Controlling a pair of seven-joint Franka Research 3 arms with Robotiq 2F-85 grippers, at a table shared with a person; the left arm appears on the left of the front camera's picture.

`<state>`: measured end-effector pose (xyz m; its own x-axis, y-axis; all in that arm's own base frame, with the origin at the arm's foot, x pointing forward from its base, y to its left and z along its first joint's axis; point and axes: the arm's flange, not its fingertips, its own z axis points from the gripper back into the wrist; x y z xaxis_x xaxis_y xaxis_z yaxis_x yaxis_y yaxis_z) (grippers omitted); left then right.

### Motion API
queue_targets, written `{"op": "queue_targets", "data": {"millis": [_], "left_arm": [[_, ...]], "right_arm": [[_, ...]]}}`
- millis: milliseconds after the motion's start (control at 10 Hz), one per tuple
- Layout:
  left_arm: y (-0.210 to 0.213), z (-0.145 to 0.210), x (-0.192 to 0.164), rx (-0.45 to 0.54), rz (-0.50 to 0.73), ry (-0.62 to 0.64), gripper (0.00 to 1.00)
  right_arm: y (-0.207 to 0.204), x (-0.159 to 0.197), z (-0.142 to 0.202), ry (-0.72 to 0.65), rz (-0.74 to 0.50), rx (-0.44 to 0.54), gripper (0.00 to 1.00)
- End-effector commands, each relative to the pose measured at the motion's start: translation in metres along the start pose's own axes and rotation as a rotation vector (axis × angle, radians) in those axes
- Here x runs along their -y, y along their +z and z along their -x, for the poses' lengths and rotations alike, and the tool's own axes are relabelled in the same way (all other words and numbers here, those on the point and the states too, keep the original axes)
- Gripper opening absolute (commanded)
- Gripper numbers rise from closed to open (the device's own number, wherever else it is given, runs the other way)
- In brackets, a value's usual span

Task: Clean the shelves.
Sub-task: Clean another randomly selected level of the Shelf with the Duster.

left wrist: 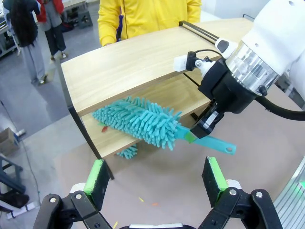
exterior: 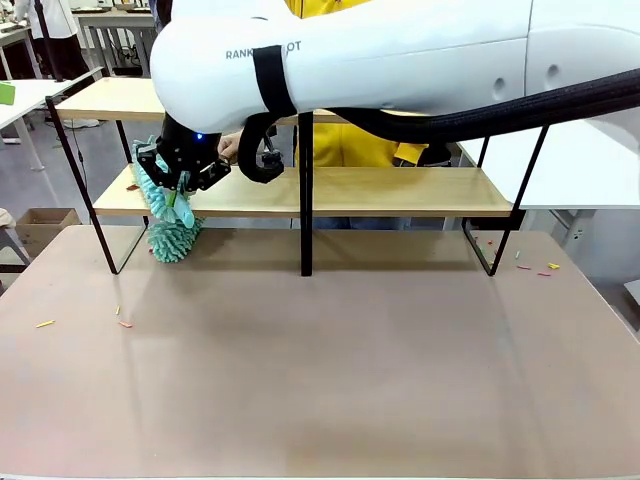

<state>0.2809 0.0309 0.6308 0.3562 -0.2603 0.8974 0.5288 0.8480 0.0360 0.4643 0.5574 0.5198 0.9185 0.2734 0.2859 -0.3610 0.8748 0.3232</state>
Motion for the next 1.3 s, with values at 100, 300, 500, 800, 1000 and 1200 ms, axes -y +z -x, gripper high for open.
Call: {"op": "queue_targets", "data": {"millis": [100, 300, 500, 800, 1000, 1200], "left_arm": [[-0.001, 0.000, 0.001, -0.001, -0.009, 0.008, 1.00], [-0.001, 0.000, 0.001, -0.001, -0.009, 0.008, 1.00], [-0.001, 0.000, 0.001, -0.001, -0.009, 0.008, 1.00], [-0.001, 0.000, 0.001, -0.001, -0.009, 0.008, 1.00], [-0.001, 0.000, 0.001, -0.001, -0.009, 0.008, 1.00], [-0.001, 0.000, 0.001, -0.001, -0.009, 0.008, 1.00]], "right_arm": [[0.008, 0.008, -0.002, 0.165, -0.031, -0.190, 0.01], [0.029, 0.018, 0.012, 0.356, 0.012, -0.347, 0.01], [0.081, 0.035, 0.039, 0.603, -0.069, -0.463, 0.01], [0.133, 0.083, 0.064, 0.626, -0.257, -0.406, 0.01], [0.149, 0.101, 0.080, 0.619, -0.350, -0.369, 0.01], [0.175, 0.123, 0.108, 0.569, -0.412, -0.356, 0.01]]}}
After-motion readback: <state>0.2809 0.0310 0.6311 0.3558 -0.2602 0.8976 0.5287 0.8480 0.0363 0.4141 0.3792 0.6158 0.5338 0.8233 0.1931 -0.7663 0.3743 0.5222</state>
